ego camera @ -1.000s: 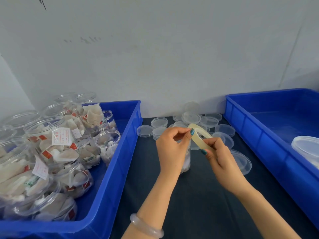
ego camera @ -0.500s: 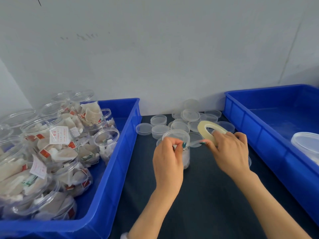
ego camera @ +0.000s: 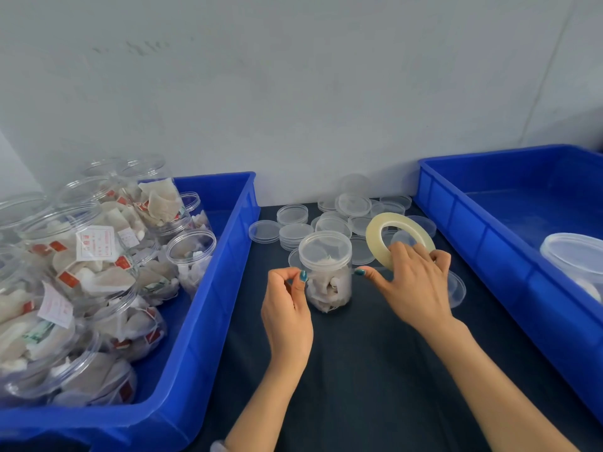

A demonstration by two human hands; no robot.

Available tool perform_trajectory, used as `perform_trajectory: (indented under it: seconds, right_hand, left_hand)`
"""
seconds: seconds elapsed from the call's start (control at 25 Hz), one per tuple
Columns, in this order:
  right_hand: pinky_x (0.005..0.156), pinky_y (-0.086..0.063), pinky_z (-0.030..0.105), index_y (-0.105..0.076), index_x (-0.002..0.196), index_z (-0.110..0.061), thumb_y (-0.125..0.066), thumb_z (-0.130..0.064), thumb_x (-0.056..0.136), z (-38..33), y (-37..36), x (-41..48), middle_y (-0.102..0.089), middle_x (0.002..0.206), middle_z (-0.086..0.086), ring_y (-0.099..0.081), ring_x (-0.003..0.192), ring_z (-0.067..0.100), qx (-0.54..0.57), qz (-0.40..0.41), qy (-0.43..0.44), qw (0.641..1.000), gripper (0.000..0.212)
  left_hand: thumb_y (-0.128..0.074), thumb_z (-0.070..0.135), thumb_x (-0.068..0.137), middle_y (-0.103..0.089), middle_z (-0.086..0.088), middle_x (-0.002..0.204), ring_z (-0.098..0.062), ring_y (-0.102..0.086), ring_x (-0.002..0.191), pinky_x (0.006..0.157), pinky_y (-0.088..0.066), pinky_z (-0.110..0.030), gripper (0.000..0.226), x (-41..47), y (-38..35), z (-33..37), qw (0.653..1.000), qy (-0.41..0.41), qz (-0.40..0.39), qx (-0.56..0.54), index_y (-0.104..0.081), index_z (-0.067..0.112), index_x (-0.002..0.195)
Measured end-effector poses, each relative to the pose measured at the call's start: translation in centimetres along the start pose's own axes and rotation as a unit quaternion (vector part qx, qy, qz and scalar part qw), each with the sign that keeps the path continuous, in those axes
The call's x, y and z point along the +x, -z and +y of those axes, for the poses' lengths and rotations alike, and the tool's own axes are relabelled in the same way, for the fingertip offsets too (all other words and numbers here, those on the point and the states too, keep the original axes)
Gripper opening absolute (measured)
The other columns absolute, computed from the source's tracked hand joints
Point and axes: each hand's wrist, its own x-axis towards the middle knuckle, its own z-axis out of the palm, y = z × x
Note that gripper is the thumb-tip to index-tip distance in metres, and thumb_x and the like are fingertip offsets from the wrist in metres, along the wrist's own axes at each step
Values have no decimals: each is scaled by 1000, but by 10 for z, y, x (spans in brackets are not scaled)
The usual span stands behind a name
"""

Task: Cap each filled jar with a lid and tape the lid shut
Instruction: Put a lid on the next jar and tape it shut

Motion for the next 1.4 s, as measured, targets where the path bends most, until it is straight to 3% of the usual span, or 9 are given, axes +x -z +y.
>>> perform_trajectory:
  seconds: [0.2, 0.36, 0.56, 0.72, 0.92, 1.08, 1.24, 1.32, 1.4]
  right_hand:
    - [75, -17, 36, -44, 78, -18, -19, -81, 83, -5, -4, 12, -49, 71, -6, -43, 72, 19, 0, -8, 5, 1000, 68]
    - [74, -21, 37, -44, 79, -20, -18, -80, 84, -7, -8, 21, -48, 73, -7, -42, 73, 18, 21, -1, 20, 1000, 66]
    - [75, -22, 36, -48, 80, -21, -14, -83, 84, -3, -11, 26, -53, 74, -8, -48, 76, 18, 21, 2, 33, 999, 71]
    - [75, -20, 35, -51, 80, -21, -5, -85, 84, -5, -11, 24, -53, 75, -9, -49, 77, 17, 26, 6, 34, 999, 79]
    - [73, -17, 34, -47, 78, -22, -14, -82, 86, -10, -12, 20, -49, 73, -11, -45, 74, 16, 35, 13, 30, 999, 69]
    - [74, -22, 36, -46, 78, -24, -14, -82, 85, -6, -12, 21, -49, 75, -12, -46, 75, 16, 38, 9, 27, 999, 67]
    - [74, -22, 36, -47, 78, -24, -9, -83, 85, -7, -10, 19, -50, 73, -11, -47, 73, 16, 44, 7, 20, 999, 71]
    - [72, -21, 36, -46, 77, -23, -12, -83, 86, -10, -11, 18, -49, 72, -11, -46, 72, 17, 51, 9, 16, 999, 70]
    - [72, -19, 35, -45, 77, -23, -13, -84, 85, -12, -13, 16, -48, 71, -12, -46, 71, 17, 52, 5, 13, 999, 68]
  left_hand:
    - [-55, 15, 100, -60, 4, 92, -12, -57, 77, 68, -46, -27, 7, 7, -9, -6, 1000, 24, 5, 7, -50, 18, 97]
    - [-59, 9, 97, -58, -1, 104, -15, -57, 89, 76, -51, -32, 5, 20, -15, -12, 1000, -30, 5, -9, -55, 7, 97]
    - [-59, 14, 97, -61, 23, 113, -1, -62, 107, 78, -47, -7, 18, 31, -17, -16, 994, 5, -60, -96, -46, 26, 96]
    - [-51, 26, 102, -65, 18, 110, -12, -63, 113, 84, -46, -10, 8, 29, -19, -22, 979, 48, -89, -177, -51, 28, 109]
    - [-51, 68, 87, -42, 32, 144, 11, -41, 132, 99, -38, -8, 76, 29, -22, -18, 965, -4, -203, -168, -28, 34, 151]
    - [-69, 36, 85, -61, 21, 131, 3, -54, 124, 100, -47, -19, 52, 52, -22, -27, 955, 40, -235, -178, -52, 29, 134]
    - [-54, 15, 101, -68, 20, 120, -11, -61, 121, 97, -53, -30, 26, 61, -16, -38, 941, 93, -235, -224, -64, 33, 117]
    - [-47, 33, 104, -63, 20, 129, -10, -56, 128, 102, -49, -31, 27, 52, -17, -38, 943, 89, -224, -231, -57, 32, 129]
    - [-55, 57, 93, -51, 22, 143, 0, -44, 136, 109, -41, -23, 62, 39, -20, -33, 943, 57, -252, -210, -38, 31, 147]
